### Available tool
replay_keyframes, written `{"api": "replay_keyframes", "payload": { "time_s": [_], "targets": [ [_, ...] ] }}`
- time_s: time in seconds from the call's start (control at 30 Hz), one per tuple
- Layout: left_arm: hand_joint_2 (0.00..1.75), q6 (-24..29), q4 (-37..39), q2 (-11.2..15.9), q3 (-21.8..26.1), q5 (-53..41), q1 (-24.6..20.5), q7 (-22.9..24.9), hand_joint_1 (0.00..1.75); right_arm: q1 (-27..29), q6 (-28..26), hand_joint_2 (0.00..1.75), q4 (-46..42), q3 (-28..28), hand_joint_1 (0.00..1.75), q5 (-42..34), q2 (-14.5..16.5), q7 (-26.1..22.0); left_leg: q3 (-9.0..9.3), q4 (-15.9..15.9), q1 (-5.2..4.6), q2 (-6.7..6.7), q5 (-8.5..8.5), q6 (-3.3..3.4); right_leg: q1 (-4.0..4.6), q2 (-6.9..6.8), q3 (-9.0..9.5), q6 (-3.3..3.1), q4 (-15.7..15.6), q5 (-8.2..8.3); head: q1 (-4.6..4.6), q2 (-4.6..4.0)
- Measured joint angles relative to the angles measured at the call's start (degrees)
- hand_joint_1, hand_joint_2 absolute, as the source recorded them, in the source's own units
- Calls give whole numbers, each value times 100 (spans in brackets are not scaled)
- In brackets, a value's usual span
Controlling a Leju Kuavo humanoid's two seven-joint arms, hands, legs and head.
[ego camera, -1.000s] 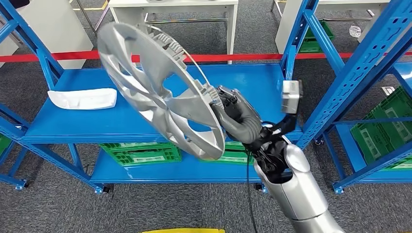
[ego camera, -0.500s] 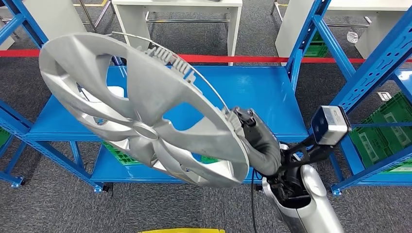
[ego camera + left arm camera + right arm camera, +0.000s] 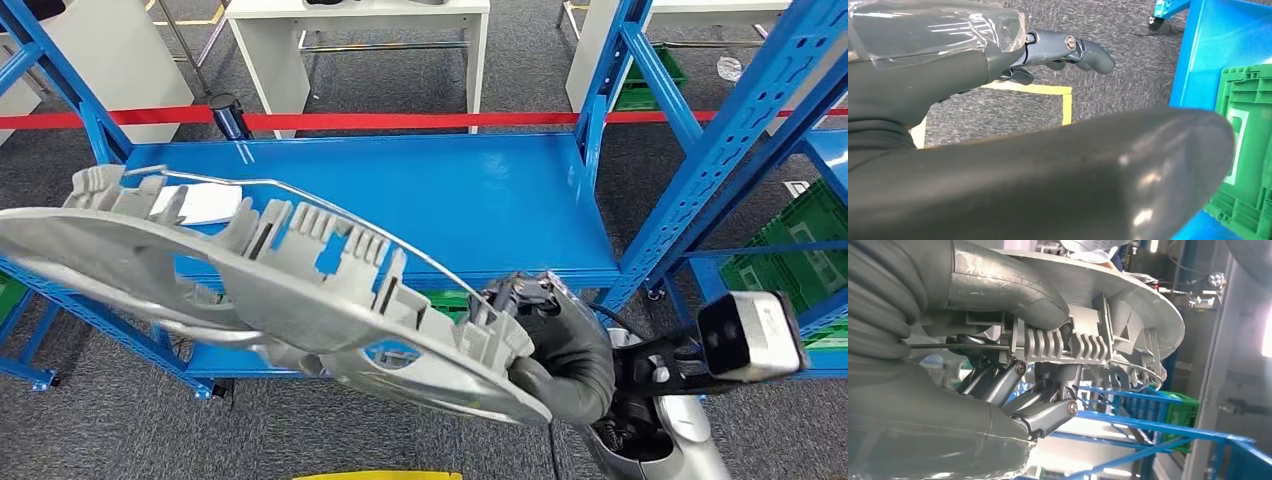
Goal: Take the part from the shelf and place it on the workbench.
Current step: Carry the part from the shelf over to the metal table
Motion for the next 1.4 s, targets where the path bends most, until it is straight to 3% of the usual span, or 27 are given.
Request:
{"api": "replay_keyframes", "payload": {
  "time_s": [0.03, 0.07, 0.1, 0.17, 0.23, 0.37, 0.43, 0.5, 0.57, 0.6, 0.63, 0.67, 0.7, 0.77, 0.83, 0.9, 1.0, 1.03, 1.07, 1.1, 1.13, 1.2, 1.27, 1.3, 1.37, 1.4],
  "targets": [
    [0, 0, 0, 0, -1, -15, 5, 5, 0, 20, -2, 175, -29, -17, 175, 140, -30, -98, -103, 299, 3, 2, -131, -8, 8, -2, -22, -11, 1, 14, 1, 0],
    [0, 0, 0, 0, -1, -30, 13, 15, 0, 44, -7, 175, -57, -37, 175, 274, -62, -175, -119, 421, 3, 3, -159, -5, 16, -2, -41, -20, 2, 30, 1, 0],
    [0, 0, -1, 0, -1, -45, 19, 27, 0, 65, -12, 175, -84, -55, 175, 391, -96, -232, -24, 323, 2, 3, -85, 9, 23, -1, -58, -23, 2, 47, 1, 0],
    [0, 0, -9, 2, -2, -62, 26, 52, 0, 90, -21, 175, -141, -87, 175, 545, -162, -281, 431, -391, -15, -1, 224, 82, 37, 6, -79, -14, 0, 85, 1, 0],
    [0, -1, -34, 5, -8, -67, 22, 69, 0, 109, -21, 175, -204, -114, 175, 615, -226, -295, 806, -1045, -53, 0, 404, 168, 62, 5, -108, 28, 7, 129, 4, 0],
    [0, -30, -76, 4, -16, -92, 45, 128, 0, 178, -37, 175, -272, -146, 175, 658, -340, -307, 840, -1284, -82, 15, 547, 290, 50, -8, -174, 158, 7, 192, 5, 0],
    [0, -64, -97, -1, -17, -129, 54, 186, 0, 255, -42, 175, -307, -173, 175, 714, -454, -334, 784, -1372, -58, 36, 695, 360, 51, -10, -325, 135, 311, -75, 21, 0],
    [0, -92, -103, -6, -23, -167, 71, 234, 0, 399, -8, 175, -326, -222, 175, 828, -599, -451, 659, -1376, -63, 40, 797, 393, 38, -8, -560, 90, 1011, -529, 32, 0],
    [0, -103, -101, -15, -32, -205, 106, 257, 0, 596, 77, 175, -332, -308, 175, 1037, -745, -706, 515, -1350, -66, 38, 883, 389, 17, -9, -632, 142, 1520, -735, 33, 0],
    [0, -103, -99, -20, -37, -218, 122, 261, 0, 681, 116, 175, -336, -359, 175, 1187, -810, -857, 438, -1325, -63, 38, 919, 379, 0, -10, -528, 203, 1489, -696, 34, 0],
    [0, -103, -97, -26, -46, -229, 137, 262, 0, 745, 149, 175, -343, -413, 175, 1352, -873, -994, 360, -1288, -59, 38, 950, 363, -19, -12, -319, 270, 1246, -597, 34, 0],
    [0, -103, -95, -31, -62, -235, 150, 263, 0, 784, 166, 175, -354, -461, 175, 1492, -924, -1089, 289, -1237, -56, 40, 974, 342, -38, -13, -38, 321, 858, -515, 34, 0],
    [0, -103, -93, -35, -85, -235, 162, 263, 0, 802, 174, 175, -367, -504, 175, 1596, -968, -1145, 216, -1178, -61, 41, 993, 315, -40, -7, 229, 333, 473, -476, 34, 0],
    [0, -103, -92, -36, -131, -233, 184, 264, 0, 820, 184, 175, -390, -570, 175, 1671, -1032, -1177, 129, -1089, -79, 40, 1035, 254, -28, 12, 496, 285, 46, -487, 31, 0],
    [0, -103, -92, -36, -151, -230, 206, 264, 0, 835, 186, 175, -405, -609, 175, 1682, -1065, -1185, 100, -1069, -75, 31, 1098, 190, -16, 20, 449, 198, 21, -457, 25, 0],
    [0, -103, -92, -36, -156, -231, 231, 265, 0, 831, 186, 175, -417, -629, 175, 1686, -1081, -1188, 40, -969, -45, 16, 968, 123, -32, 4, 370, 94, 11, -373, 15, 0],
    [0, -104, -92, -39, -173, -232, 247, 266, 0, 830, 186, 175, -433, -644, 175, 1702, -1096, -1189, -186, -165, -6, 9, 195, 29, -34, -15, 207, 1, 9, -208, -10, 0],
    [0, -108, -92, -38, -180, -233, 246, 266, 0, 829, 186, 175, -435, -643, 175, 1720, -1098, -1187, -243, 167, 2, 9, 7, 11, -27, -16, 137, 0, 12, -149, -11, 0],
    [0, -112, -92, -37, -188, -238, 245, 263, 0, 824, 185, 175, -440, -643, 175, 1748, -1098, -1176, -241, 389, 5, 10, -53, 2, -20, -16, 65, 3, 16, -87, -11, 0],
    [0, -116, -92, -37, -198, -247, 244, 258, 0, 812, 178, 175, -455, -643, 175, 1787, -1098, -1148, -149, 431, 6, 9, 13, 6, -15, -16, -13, 11, 18, -27, -13, 0],
    [0, -120, -93, -37, -213, -265, 242, 250, 0, 794, 166, 175, -485, -643, 175, 1828, -1097, -1102, 38, 273, 4, 8, 156, 24, -9, -13, -83, 21, 20, 30, -13, 0],
    [0, -125, -110, -29, -252, -309, 228, 227, 0, 747, 121, 175, -586, -646, 175, 1894, -1092, -983, 629, -493, -16, 0, 347, 105, 6, -9, -185, 53, 21, 133, -11, 0],
    [0, -138, -146, -20, -279, -352, 202, 214, 0, 695, 91, 175, -685, -664, 175, 1898, -1092, -920, 1045, -1134, -60, -10, 312, 180, 2, -19, -228, 116, 8, 231, -6, 0],
    [0, -150, -171, -16, -280, -380, 192, 222, 0, 671, 88, 175, -716, -684, 175, 1878, -1094, -925, 1103, -1264, -87, -11, 279, 210, -8, -26, -237, 156, -7, 282, -10, 0],
    [0, -176, -230, -14, -264, -425, 183, 285, 0, 636, 108, 175, -750, -746, 175, 1822, -1112, -977, 1049, -1345, -109, 8, 398, 274, -27, -30, -254, 228, -42, 361, -19, 0],
    [0, -187, -262, -13, -252, -447, 177, 337, 0, 622, 125, 175, -761, -785, 175, 1797, -1124, -998, 1010, -1398, -102, 23, 482, 317, -24, -25, -297, 232, 3, 301, -13, 0]
  ]
}}
